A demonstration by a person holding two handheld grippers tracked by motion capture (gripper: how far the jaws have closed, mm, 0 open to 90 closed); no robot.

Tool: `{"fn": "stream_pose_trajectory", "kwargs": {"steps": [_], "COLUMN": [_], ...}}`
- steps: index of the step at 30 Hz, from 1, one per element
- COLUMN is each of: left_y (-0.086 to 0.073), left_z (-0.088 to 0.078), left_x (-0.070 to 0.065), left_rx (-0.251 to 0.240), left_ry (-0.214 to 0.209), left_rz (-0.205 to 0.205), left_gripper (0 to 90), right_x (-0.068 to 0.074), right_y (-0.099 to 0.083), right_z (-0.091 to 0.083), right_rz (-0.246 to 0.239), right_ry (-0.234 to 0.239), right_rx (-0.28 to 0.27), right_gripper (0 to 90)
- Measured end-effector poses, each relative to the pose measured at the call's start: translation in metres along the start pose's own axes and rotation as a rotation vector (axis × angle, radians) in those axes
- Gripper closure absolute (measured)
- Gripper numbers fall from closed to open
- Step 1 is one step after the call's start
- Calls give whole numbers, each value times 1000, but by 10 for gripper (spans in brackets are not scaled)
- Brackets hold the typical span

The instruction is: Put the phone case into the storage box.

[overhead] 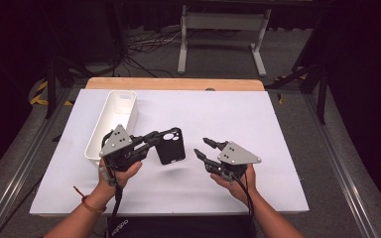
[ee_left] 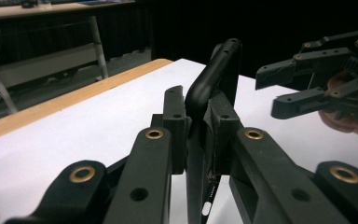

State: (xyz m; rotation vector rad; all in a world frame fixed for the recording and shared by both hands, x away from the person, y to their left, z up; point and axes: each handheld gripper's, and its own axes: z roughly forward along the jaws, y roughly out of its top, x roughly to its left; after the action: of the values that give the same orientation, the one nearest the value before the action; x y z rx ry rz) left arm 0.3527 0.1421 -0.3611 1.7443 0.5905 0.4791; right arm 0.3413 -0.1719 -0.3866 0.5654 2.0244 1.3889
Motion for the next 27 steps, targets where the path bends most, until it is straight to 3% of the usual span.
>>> {"fn": "stream_pose_trajectory", "kwargs": {"steps": [7,10,15,27], "left_y": [2,2,3,9], "left_z": [-5,-6,-9,-15], "left_x": [1,3,5,10], "left_rx": [-11,-13,-7,-5], "left_ry": [-3,-6,-7,-14], "left_rz": [13,14,24,58], "left_gripper": [812,812,812,812], "right_x": [-5,-8,-11,-13], "right_y": [-13,-18,-24,-40], "right_z": [-11,-17,-27,-41], "right_rz": [28,42,58,70], "right_ry": [-40,-63,-91,-92], "right_rx": [39,49,58,106], "right_gripper": [298,250,192,103]}}
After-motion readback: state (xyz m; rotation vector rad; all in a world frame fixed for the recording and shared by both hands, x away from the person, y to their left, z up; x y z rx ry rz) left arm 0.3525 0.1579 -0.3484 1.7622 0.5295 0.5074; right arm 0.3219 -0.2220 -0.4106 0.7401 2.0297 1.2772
